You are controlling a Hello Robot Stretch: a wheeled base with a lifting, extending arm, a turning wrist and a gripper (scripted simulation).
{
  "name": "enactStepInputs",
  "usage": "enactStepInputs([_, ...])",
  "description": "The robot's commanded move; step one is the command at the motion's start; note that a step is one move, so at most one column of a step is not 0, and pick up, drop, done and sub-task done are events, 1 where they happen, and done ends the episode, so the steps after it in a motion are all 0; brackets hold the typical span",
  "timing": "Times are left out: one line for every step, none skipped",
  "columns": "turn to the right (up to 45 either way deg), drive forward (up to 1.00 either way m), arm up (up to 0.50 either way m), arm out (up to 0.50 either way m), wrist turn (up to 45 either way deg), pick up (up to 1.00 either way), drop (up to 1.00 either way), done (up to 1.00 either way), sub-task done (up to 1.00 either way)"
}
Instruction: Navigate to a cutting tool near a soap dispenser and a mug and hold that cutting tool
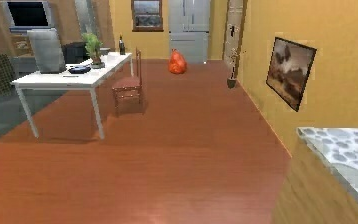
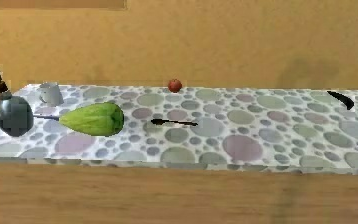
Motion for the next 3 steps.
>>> enactStepInputs([6.0, 0.00, 0.00, 0.00, 0.0, 0.00, 0.00, 0.00, 0.00])
enactStepInputs([0.0, 0.15, 0.00, 0.00, 0.0, 0.00, 0.00, 0.00, 0.00])
enactStepInputs([45.0, 0.00, 0.00, 0.00, 0.0, 0.00, 0.00, 0.00, 0.00])
